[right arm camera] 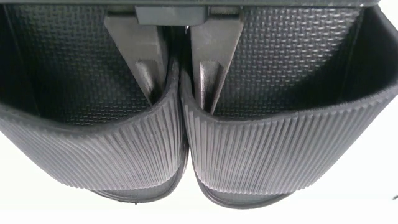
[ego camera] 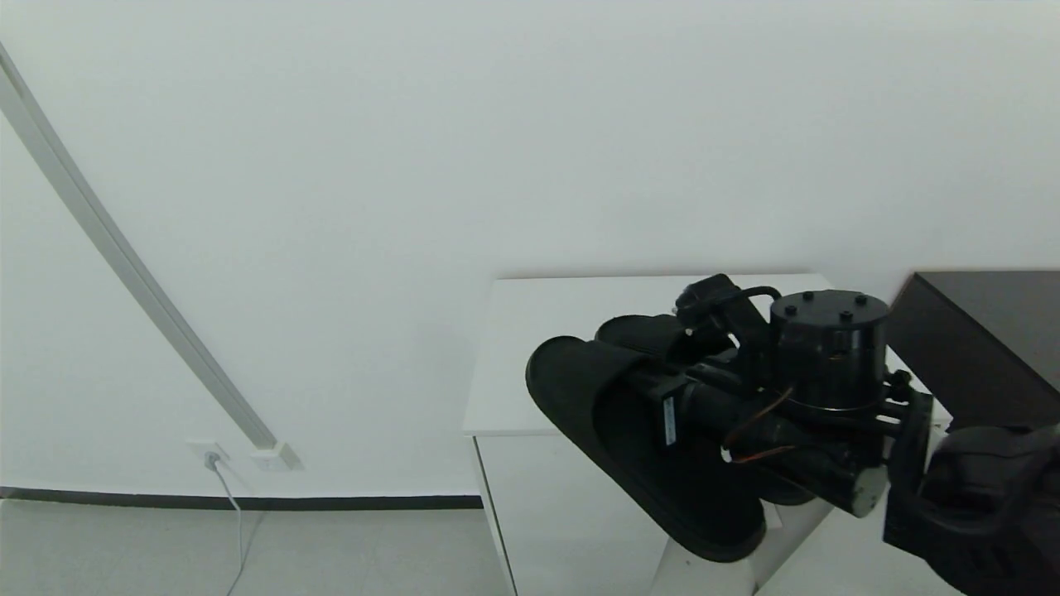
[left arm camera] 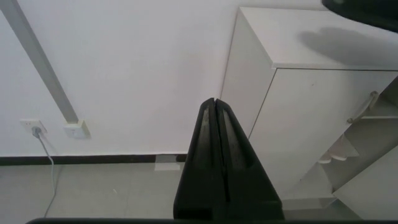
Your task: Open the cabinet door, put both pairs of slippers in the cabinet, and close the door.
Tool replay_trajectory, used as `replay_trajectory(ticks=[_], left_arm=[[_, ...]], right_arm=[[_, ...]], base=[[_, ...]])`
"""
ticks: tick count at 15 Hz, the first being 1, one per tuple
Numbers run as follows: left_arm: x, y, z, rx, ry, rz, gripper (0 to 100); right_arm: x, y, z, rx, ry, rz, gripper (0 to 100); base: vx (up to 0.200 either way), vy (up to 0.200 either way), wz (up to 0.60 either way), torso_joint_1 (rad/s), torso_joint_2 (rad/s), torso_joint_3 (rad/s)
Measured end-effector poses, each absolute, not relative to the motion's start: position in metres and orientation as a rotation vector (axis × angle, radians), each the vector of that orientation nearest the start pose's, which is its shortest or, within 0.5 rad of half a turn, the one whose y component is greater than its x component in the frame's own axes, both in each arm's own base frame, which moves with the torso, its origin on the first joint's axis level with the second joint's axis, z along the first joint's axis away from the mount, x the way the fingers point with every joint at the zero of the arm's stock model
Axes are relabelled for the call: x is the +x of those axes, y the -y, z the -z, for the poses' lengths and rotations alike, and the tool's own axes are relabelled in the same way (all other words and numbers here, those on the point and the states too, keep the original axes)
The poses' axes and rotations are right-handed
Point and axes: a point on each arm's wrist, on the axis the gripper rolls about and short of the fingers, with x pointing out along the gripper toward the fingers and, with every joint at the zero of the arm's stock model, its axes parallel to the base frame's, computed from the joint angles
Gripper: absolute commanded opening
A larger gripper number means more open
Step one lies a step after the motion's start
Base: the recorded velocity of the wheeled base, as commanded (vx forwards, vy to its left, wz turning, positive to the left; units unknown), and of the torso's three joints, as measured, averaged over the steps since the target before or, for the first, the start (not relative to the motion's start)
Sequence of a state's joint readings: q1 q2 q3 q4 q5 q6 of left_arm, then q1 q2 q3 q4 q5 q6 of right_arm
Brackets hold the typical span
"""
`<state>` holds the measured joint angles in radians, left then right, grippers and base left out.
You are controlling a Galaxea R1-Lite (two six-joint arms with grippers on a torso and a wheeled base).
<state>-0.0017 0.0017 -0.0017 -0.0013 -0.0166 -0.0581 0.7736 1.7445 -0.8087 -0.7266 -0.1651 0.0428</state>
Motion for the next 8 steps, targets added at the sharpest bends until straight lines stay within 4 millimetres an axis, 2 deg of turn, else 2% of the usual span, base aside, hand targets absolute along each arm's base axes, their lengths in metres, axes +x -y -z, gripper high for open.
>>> replay_trajectory(ticks=[3,8], left_arm=[[-0.023,0.0,-0.076,-0.058,0.001,0.019,0],[-0.023,0.0,-0.076,-0.058,0.0,0.019,0]], right_arm=[[0.212,-0.196,-0.181,-0.082,-0.251,-0.62,0],[0.209,-0.187,-0.184,-0.077,-0.245,-0.599,0]], base=[[0.0,0.0,0.0,0.0,0.0,0.0],[0.0,0.0,0.0,0.0,0.0,0.0]])
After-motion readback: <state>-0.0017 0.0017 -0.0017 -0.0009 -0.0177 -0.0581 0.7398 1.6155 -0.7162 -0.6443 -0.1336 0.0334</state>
